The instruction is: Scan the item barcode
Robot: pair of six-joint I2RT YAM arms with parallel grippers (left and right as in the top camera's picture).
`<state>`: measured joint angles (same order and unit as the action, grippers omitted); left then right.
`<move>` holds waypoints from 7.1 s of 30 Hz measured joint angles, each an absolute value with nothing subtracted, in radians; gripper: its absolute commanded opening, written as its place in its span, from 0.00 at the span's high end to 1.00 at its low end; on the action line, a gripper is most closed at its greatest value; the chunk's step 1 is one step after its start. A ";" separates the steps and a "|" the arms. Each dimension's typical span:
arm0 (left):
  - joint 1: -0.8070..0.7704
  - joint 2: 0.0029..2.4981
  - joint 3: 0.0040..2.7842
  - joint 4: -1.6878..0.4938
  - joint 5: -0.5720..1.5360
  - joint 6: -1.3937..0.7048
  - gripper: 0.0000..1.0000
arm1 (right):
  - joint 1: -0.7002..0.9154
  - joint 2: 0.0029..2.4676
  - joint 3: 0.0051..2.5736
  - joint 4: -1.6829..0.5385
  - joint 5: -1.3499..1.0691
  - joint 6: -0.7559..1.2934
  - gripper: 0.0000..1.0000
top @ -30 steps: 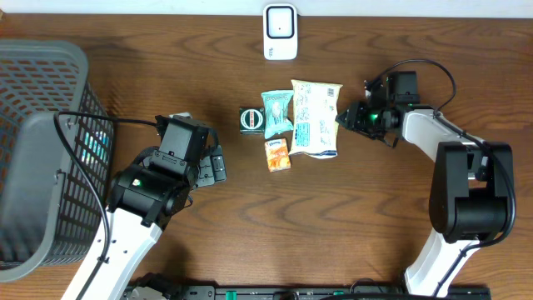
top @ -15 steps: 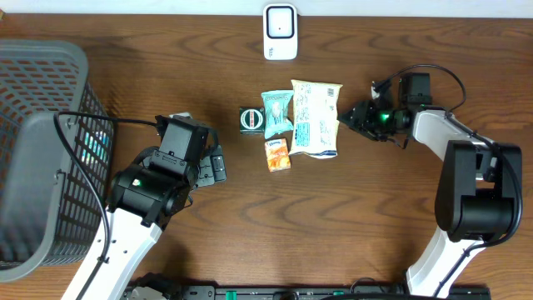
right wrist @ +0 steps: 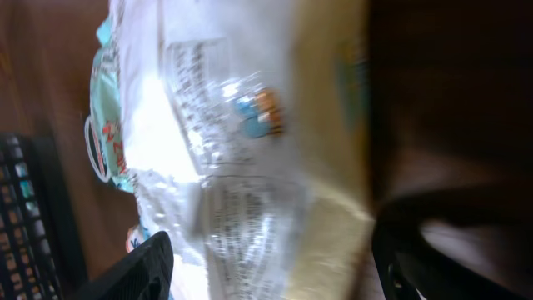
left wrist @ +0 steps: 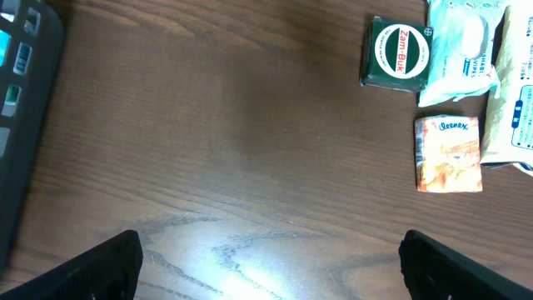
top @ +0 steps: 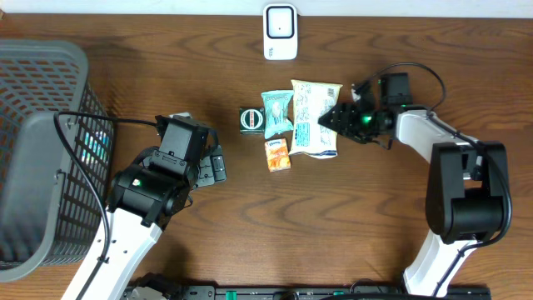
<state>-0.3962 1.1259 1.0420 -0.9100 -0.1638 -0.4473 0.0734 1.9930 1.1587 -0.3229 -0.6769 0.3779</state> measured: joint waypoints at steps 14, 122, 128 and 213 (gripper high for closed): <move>-0.396 1.126 1.042 -0.910 -0.164 -0.447 0.02 | 0.170 1.987 1.157 -0.304 -0.572 0.389 0.99; -0.396 1.126 1.042 -0.910 -0.164 -0.447 0.02 | 0.253 1.534 1.143 -0.516 -0.757 -0.039 0.99; -0.396 1.126 1.042 -0.910 -0.164 -0.447 0.02 | 0.368 1.520 1.143 -0.512 -0.762 -0.168 0.99; -0.396 1.126 1.042 -0.910 -0.164 -0.447 0.02 | 0.387 1.520 1.143 -0.497 -0.743 -0.228 0.99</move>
<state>-0.3962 1.1259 1.0420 -0.9096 -0.1638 -0.4473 0.3866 1.5196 1.1435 -0.4969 -0.7433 -0.2276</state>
